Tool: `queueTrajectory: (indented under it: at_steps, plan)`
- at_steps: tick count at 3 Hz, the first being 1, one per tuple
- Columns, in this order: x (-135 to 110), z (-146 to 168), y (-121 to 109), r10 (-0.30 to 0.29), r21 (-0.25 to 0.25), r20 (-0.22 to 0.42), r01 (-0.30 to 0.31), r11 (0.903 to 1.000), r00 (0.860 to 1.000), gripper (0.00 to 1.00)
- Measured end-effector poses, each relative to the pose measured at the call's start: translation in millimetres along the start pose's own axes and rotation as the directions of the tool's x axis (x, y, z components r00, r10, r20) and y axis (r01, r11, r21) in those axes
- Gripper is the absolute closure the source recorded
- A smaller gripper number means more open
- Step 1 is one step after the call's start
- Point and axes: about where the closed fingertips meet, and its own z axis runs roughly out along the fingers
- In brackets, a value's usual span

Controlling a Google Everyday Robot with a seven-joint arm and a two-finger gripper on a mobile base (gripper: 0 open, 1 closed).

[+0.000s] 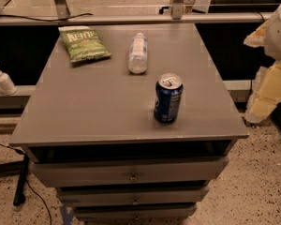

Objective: Move green jalapeno chip bag near blue plastic bottle

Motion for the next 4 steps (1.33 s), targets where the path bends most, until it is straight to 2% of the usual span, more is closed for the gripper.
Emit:
queueTrajectory:
  at_steps: [1,2,3,4]
  plan:
    - [0.0,0.0,0.0,0.0,0.0,0.0,0.0,1.0,1.0,0.0]
    - [-11.1,1.6,-1.4,-0.019,0.009,0.021,0.019,0.9998,1.0,0.0]
    - [-59.0,16.0,-11.2,-0.084,0.0,0.099,0.085,0.9964,0.992,0.0]
    - [-121.1,26.0,-34.2,-0.158,0.005,0.202,0.16,0.9871,0.967,0.0]
